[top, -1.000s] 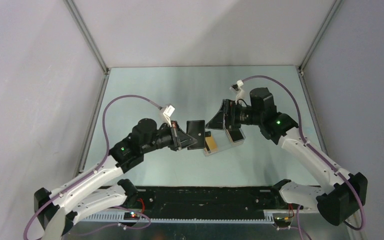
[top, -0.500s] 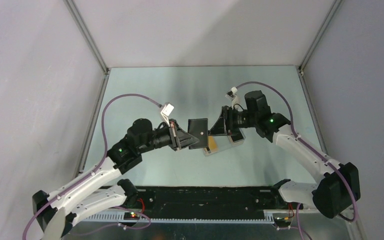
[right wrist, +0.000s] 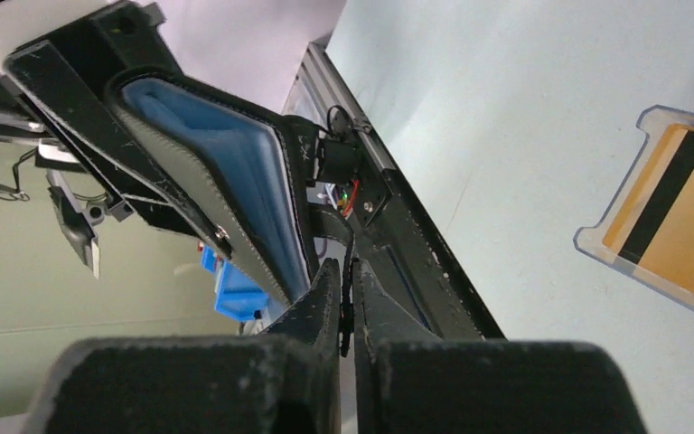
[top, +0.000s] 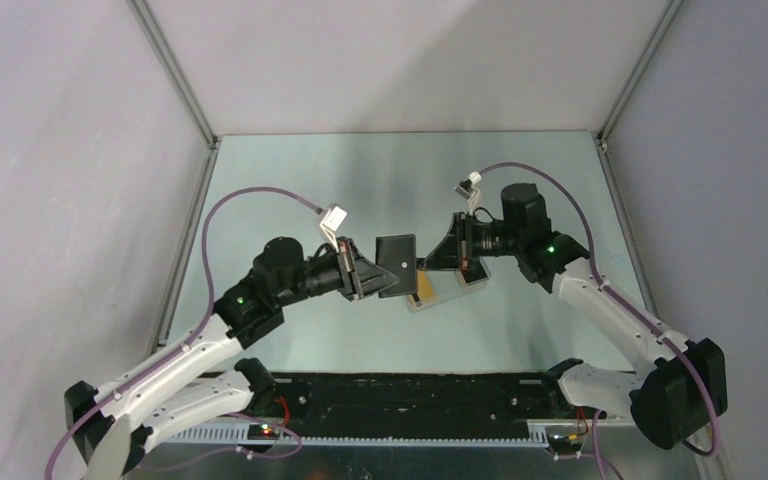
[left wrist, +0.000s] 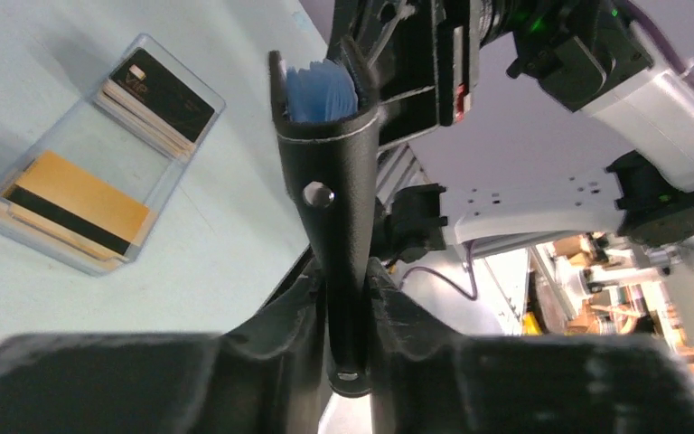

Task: Put the credit cards into the card holder
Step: Open the card holder.

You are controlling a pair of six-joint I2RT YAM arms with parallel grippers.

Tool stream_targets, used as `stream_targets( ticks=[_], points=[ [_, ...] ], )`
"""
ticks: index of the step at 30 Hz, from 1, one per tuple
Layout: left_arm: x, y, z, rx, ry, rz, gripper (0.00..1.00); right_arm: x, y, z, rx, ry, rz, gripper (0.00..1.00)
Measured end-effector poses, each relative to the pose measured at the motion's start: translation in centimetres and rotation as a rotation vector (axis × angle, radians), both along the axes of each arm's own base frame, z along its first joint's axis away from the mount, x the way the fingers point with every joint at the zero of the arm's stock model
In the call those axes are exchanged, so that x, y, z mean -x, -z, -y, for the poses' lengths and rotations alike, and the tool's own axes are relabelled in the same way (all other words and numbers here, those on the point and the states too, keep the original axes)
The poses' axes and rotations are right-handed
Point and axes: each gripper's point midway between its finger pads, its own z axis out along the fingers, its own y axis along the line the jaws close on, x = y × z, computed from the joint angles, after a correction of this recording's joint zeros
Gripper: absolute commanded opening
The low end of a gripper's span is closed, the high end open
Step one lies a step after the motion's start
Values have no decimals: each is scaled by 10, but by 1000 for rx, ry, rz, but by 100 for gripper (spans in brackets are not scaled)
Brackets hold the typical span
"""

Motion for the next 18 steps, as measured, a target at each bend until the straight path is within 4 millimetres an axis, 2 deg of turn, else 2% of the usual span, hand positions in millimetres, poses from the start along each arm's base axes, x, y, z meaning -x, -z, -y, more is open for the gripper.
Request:
stream_targets(
  ticks=[1,3,6,10,13,15,18],
  points=[
    [-1,-1,0,2,-6,3,78,0,-3,1,-8,1,8,0],
    [-3,-2,0,7,-17,4,96,-1,-7,4,-23,8,17,0],
    [-12,2,-4,-4,-69,-12,99,-4,-14,12,-38,38,21,0],
    [-29,17,-18,-67,-171,-36,100,-11,-26,28,-62,93,34,0],
    [-35,28,-29,-140,-220,-32,100,-9,-29,35,-51,102,19,0],
    [-38,25,-36,-195,-232,2,100,-5,-34,37,-29,91,9,0],
    [-40,6,-39,-238,-214,89,100,-1,-47,39,-16,76,30,0]
  ],
)
